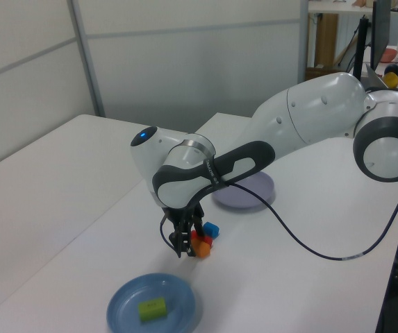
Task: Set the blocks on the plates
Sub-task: 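Move the gripper back to the orange block and grasp it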
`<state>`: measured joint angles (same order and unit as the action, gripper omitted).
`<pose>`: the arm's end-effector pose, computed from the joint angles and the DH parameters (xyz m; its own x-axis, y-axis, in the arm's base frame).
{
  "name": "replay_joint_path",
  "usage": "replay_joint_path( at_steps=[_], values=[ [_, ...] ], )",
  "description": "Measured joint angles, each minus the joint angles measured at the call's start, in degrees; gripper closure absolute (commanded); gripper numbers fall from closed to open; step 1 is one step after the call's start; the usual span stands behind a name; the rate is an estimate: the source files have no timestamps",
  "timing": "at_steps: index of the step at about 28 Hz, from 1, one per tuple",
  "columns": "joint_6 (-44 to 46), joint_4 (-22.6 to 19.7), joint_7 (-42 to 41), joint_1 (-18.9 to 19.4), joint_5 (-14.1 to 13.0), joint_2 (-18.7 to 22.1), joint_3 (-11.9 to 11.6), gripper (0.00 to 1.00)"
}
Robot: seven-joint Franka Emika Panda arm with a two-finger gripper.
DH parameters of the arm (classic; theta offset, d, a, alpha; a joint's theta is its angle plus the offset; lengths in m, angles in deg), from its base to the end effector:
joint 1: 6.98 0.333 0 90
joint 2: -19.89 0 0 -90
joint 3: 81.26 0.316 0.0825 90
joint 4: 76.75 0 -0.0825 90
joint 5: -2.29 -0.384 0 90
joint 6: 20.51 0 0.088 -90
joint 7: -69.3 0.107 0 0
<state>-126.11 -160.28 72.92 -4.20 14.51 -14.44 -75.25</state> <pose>0.6844 0.0769 0.3201 0.9693 0.1391 -0.2029 0.1697 -0.9751 0.1424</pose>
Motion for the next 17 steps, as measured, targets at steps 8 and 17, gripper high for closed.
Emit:
replay_joint_path(
  at_steps=[8,17],
  values=[
    [0.0,-0.32,-0.03,0.74,0.0,-0.1,0.07,0.26],
    [-0.14,-0.91,-0.03,1.65,0.0,-0.61,0.2,0.3]
  ],
)
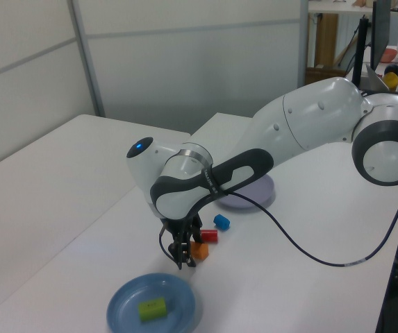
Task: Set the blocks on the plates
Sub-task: 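Move the gripper back to the orange block and grasp it, then carry the orange block onto the blue plate and release it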
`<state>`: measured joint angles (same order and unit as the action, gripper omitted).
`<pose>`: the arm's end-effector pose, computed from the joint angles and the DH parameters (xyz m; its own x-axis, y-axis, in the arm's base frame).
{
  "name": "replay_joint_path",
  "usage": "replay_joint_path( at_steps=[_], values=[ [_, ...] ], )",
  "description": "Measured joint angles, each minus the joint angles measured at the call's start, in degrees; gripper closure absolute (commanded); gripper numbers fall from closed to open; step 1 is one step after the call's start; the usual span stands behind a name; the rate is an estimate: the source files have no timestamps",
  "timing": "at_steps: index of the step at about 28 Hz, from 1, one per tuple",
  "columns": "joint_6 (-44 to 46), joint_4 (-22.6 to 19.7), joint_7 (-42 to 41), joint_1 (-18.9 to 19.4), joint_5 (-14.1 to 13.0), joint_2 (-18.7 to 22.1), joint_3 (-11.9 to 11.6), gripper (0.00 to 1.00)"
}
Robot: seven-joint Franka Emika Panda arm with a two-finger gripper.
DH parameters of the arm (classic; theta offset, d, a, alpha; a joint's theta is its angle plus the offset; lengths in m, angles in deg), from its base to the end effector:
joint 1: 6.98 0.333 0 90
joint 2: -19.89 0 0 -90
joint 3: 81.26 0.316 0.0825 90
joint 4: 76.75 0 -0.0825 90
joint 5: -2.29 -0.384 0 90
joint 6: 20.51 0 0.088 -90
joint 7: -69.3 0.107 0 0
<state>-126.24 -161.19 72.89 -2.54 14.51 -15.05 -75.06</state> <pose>0.6780 0.0985 0.3060 0.9589 0.1712 -0.2265 0.2056 -0.9688 0.1384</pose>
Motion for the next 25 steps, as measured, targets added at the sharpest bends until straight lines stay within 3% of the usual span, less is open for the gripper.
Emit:
replay_joint_path(
  at_steps=[1,5,18,25],
  values=[
    [0.0,0.0,0.0,0.04,0.0,-0.03,0.0,0.37],
    [0.0,0.0,-0.07,0.02,0.0,-0.03,-0.13,1.0],
    [-0.93,0.62,-1.15,-0.46,0.0,0.42,-0.23,1.0],
    [-1.01,2.99,-1.15,-0.28,-1.6,3.56,0.16,1.0]
  ],
)
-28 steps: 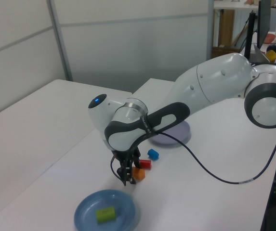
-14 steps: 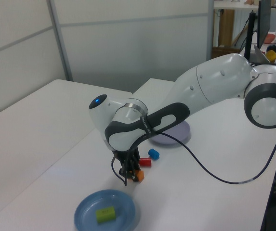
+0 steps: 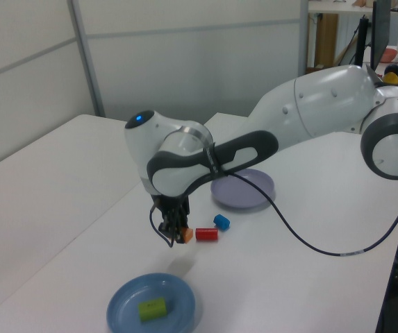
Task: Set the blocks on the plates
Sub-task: 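Carry the orange block onto the blue plate and release it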
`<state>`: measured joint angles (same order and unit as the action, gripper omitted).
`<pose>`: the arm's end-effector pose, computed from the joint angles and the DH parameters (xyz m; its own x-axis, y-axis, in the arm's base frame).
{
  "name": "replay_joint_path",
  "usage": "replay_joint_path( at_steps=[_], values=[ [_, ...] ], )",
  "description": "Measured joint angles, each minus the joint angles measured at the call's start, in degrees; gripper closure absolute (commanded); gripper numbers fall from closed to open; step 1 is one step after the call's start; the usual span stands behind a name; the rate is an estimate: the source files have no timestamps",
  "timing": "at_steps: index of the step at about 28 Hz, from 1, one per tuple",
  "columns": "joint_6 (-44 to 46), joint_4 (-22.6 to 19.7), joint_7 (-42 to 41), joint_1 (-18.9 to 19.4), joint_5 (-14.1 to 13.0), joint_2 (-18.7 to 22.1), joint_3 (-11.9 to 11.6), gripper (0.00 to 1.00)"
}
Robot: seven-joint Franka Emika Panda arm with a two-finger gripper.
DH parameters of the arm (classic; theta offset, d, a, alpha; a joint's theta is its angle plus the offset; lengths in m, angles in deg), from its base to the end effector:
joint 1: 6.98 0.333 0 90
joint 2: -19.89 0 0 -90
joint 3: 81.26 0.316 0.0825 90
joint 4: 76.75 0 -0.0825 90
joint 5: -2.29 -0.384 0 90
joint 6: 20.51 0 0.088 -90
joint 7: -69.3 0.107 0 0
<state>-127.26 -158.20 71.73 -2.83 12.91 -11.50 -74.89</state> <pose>0.6905 0.0999 0.3733 0.9781 0.1828 -0.0998 0.1939 -0.9740 0.1173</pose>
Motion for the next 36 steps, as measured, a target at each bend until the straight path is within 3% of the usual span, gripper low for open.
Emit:
replay_joint_path(
  at_steps=[5,12,23,24,27,30,36],
  values=[
    [-0.26,0.25,-0.06,2.21,-0.63,1.24,1.53,1.0],
    [-4.06,0.01,0.29,7.9,-0.64,0.04,1.8,1.0],
    [-11.76,-0.9,1.83,10.61,0.65,-4.25,1.78,0.95],
    [-11.91,-0.99,2.07,10.67,0.88,-4.46,1.78,0.92],
    [-11.99,-1.19,2.56,10.71,1.19,-4.69,1.75,0.56],
    [-11.99,-1.17,2.61,10.7,1.19,-4.6,1.68,0.0],
    [-10.99,-1.03,4.26,10.66,1.19,-3.48,1.41,0.0]
  ],
)
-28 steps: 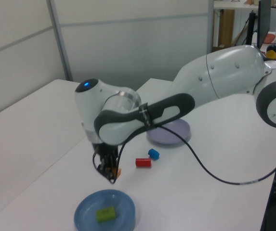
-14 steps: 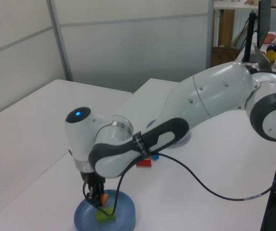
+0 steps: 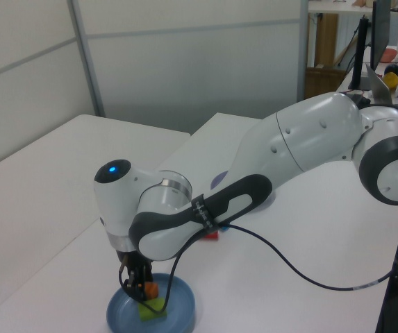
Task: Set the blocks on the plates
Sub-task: 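Carry the orange block onto the blue plate and release it, then move the gripper to the red block and grasp it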
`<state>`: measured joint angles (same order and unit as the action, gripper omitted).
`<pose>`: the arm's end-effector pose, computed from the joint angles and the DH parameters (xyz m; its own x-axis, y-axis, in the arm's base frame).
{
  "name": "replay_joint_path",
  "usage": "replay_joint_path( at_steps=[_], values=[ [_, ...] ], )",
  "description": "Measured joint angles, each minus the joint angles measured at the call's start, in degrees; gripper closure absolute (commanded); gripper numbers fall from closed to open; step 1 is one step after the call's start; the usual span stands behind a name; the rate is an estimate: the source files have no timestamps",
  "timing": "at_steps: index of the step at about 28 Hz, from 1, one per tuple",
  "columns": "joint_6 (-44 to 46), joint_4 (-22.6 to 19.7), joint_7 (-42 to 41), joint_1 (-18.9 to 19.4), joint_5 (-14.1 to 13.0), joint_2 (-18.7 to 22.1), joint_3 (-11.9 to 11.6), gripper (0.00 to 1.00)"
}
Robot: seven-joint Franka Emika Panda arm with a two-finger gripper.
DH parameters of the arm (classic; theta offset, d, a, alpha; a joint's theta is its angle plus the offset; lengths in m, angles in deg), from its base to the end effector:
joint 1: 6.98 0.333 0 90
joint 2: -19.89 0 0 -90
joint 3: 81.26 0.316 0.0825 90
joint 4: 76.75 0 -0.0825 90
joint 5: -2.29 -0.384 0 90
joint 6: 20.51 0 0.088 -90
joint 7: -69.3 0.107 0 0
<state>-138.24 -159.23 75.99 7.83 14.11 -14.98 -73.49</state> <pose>0.6722 0.2484 0.3388 0.9395 0.3417 0.0218 0.3378 -0.9354 0.1043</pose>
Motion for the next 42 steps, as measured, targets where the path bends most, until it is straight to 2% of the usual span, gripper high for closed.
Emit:
replay_joint_path(
  at_steps=[9,15,20,25,33,39,40,42],
  values=[
    [9.85,0.66,0.53,-1.17,-0.01,5.92,-0.52,0.0],
    [12.14,0.57,0.6,-5.2,0.0,7.51,-1.03,0.0],
    [12.2,-0.53,0.09,-10.93,0.0,7.14,-1.22,0.0],
    [12.2,-2.35,-1.5,-14.68,0.03,5.91,-1.26,0.0],
    [12.2,-2.59,-2.28,-15.7,1.12,3.18,-2.06,0.0],
    [12.2,-2.59,-2.48,-15.67,3.4,1.34,-2.13,0.0],
    [12.2,-2.59,-2.5,-15.67,3.57,1.11,-2.13,0.01],
    [12.2,-2.59,-2.57,-15.66,4.09,0.61,-2.13,0.09]
  ],
)
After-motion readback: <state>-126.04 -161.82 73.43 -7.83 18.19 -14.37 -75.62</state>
